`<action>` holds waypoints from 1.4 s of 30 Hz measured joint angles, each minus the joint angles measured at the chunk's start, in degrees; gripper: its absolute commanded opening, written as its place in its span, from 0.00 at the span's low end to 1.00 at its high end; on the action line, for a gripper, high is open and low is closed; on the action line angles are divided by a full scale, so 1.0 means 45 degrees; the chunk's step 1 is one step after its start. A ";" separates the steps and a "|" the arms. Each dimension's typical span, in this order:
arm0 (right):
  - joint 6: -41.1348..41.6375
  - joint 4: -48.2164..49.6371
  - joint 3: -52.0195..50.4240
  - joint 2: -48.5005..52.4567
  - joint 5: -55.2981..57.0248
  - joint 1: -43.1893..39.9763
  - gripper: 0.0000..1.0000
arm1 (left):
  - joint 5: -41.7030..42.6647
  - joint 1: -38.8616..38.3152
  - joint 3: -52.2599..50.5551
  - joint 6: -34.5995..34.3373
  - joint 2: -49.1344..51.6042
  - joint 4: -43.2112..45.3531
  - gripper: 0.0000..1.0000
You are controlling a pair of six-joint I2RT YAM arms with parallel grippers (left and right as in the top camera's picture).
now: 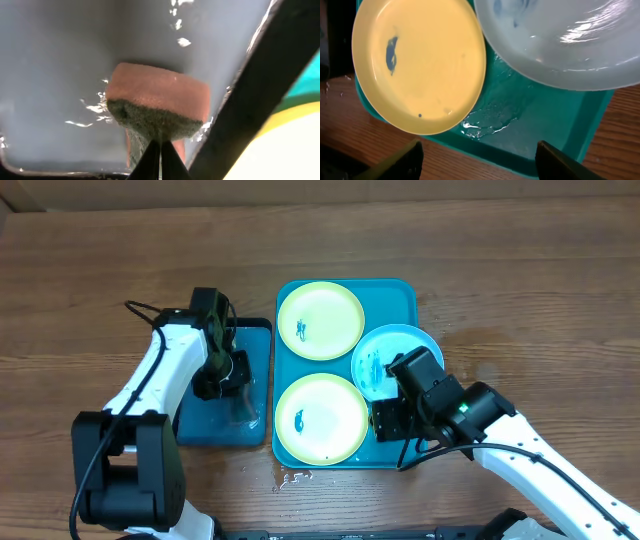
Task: Clean dirty plates on tray and stack at the side
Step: 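Pin the yellow plate rim with the right gripper, bring sponge over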
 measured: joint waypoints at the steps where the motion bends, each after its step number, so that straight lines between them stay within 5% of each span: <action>1: -0.0180 0.0180 -0.0175 0.0126 -0.0214 0.0000 0.70 | -0.0005 0.0000 0.0029 0.0039 -0.0029 0.0005 0.07; 5: -0.0403 0.0908 -0.0627 0.0991 -0.0680 0.0000 0.61 | -0.0049 0.0000 0.0044 0.0160 -0.0034 0.0194 0.22; 12: -0.0223 0.3274 -0.0767 0.3075 -0.0874 0.0000 0.50 | 0.0107 0.0000 0.0044 0.0228 -0.0034 0.0325 0.31; 18: 0.0481 0.3920 -0.0772 0.4221 -0.0267 0.0000 0.22 | 0.0248 0.0000 0.0049 0.0549 -0.0034 -0.0447 0.56; 21: 0.1088 0.3988 -0.0763 0.4410 0.0219 0.0005 0.13 | 0.0257 0.0000 0.0049 0.0554 -0.0034 -0.0481 0.46; 30: 0.1875 0.4085 -0.0763 0.4410 0.0996 0.0005 0.09 | 0.0296 -0.0068 -0.0879 0.0398 -0.0034 0.1413 0.26; 33: 0.2098 0.4065 -0.0763 0.4410 0.1112 0.0005 0.10 | 0.0287 -0.0209 -0.1889 0.0189 -0.0034 0.2395 0.04; 37: 0.2234 0.4046 -0.0763 0.4410 0.1171 0.0005 0.10 | 0.0248 -0.0243 -0.2312 0.0073 -0.0044 0.2691 0.04; 42: 0.2273 0.3978 -0.0743 0.4410 0.1248 0.0010 0.10 | 0.0257 -0.0243 -0.1010 0.0073 0.0015 -0.0107 0.04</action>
